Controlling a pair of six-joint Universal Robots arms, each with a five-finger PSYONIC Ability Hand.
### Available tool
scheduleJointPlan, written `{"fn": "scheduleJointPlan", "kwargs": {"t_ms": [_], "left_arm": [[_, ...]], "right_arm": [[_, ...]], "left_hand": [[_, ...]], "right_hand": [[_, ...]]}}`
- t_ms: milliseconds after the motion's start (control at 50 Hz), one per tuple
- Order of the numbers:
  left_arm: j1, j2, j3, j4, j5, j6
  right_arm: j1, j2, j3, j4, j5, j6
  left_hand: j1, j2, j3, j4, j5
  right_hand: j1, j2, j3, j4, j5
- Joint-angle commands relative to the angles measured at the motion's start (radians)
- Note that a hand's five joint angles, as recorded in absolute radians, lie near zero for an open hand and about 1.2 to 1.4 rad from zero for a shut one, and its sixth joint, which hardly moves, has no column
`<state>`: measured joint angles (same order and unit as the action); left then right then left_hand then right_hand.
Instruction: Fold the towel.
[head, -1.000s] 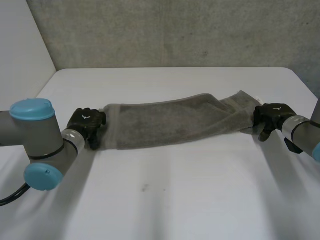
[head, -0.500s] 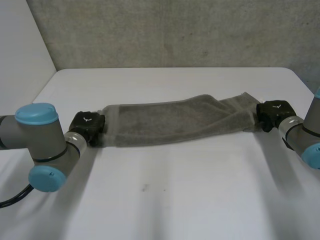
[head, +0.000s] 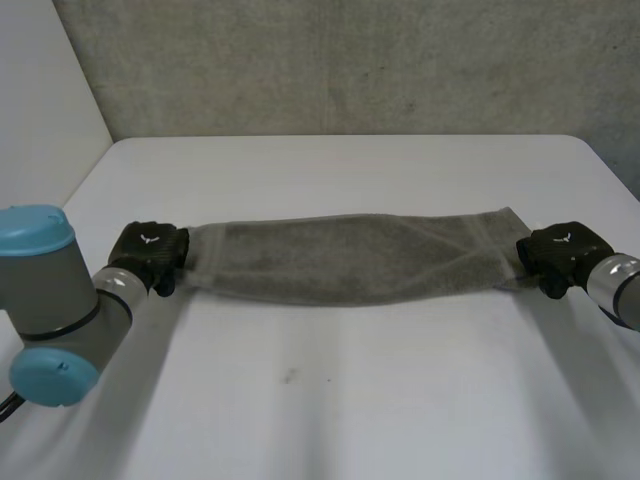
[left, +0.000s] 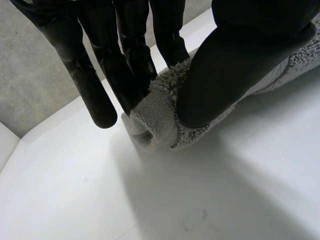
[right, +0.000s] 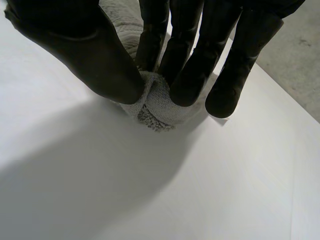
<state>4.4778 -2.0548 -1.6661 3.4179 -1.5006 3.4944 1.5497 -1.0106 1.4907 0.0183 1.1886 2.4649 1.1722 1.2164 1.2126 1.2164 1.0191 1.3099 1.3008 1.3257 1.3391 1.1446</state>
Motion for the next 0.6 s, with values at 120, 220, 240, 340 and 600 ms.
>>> {"fn": "scheduleJointPlan", "kwargs": {"t_ms": [120,220,240,340,600], "left_arm": [[0.046,0.032,-0.063,0.011,0.000,0.101],[0.060,0.030,-0.069,0.012,0.000,0.103],[0.063,0.030,-0.073,0.012,0.002,0.101],[0.069,0.036,-0.080,0.012,0.007,0.098],[0.055,0.074,-0.098,0.012,0.005,0.098]], "right_arm": [[-0.051,-0.063,0.097,0.000,-0.001,-0.126],[-0.076,-0.059,0.106,0.000,0.003,-0.167],[-0.085,-0.060,0.112,-0.001,0.002,-0.175],[-0.086,-0.063,0.120,-0.001,0.000,-0.172],[-0.092,-0.121,0.240,-0.106,-0.021,-0.047]], "left_hand": [[0.224,0.180,0.184,0.180,0.203],[0.224,0.180,0.184,0.180,0.203],[0.224,0.180,0.184,0.180,0.203],[0.224,0.180,0.184,0.180,0.203],[0.051,0.007,0.011,0.007,0.030]], "right_hand": [[0.086,0.095,0.071,0.057,0.077],[0.086,0.095,0.071,0.057,0.077],[0.086,0.095,0.071,0.057,0.077],[0.086,0.095,0.071,0.057,0.077],[-0.735,-0.726,-0.750,-0.764,-0.744]]}}
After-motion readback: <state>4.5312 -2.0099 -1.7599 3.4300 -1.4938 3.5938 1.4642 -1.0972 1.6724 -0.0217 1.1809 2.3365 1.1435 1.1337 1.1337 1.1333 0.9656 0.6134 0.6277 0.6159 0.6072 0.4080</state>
